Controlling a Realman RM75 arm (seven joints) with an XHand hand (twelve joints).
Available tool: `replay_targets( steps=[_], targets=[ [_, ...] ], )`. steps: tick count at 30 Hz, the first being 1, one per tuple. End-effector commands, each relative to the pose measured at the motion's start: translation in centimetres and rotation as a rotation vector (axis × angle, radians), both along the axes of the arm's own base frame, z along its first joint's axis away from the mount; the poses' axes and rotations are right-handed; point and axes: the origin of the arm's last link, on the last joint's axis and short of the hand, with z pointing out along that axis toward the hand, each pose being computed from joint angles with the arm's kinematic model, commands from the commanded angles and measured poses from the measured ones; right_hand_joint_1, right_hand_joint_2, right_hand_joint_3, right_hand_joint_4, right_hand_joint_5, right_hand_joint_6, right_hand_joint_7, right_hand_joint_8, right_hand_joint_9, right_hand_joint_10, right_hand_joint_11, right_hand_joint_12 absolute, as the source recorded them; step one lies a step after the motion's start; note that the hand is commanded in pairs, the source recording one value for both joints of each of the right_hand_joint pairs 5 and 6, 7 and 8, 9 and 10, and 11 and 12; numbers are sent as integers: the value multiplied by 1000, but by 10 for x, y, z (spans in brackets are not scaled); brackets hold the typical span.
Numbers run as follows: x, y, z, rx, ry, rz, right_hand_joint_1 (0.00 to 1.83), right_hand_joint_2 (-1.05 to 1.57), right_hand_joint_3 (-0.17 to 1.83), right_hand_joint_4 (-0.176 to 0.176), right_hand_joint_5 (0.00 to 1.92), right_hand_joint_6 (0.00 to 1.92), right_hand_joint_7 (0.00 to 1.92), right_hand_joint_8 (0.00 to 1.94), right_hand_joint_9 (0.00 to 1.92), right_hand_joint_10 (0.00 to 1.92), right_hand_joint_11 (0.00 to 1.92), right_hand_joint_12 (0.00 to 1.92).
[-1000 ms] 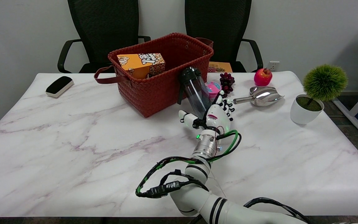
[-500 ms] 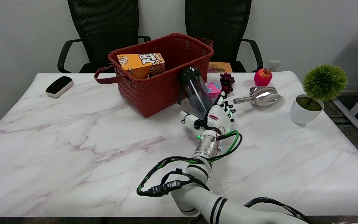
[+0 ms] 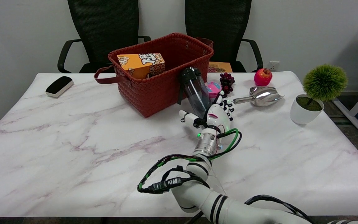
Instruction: Pick up the black water bottle.
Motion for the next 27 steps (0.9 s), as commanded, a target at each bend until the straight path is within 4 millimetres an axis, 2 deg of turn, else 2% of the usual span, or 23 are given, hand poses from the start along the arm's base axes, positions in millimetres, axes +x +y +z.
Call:
replay_targets(
  steps=[1,22,27],
  targets=[
    [0,-2,3,-7,-7,-4,923,602,103,0,0,0,187,187,0,0,83,83],
    [-7,1,8,-24,-28,-27,967,590,103,0,0,0,185,185,0,0,85,85],
    [-6,1,7,-21,-31,-24,977,582,103,0,0,0,192,192,0,0,150,150]
  ],
)
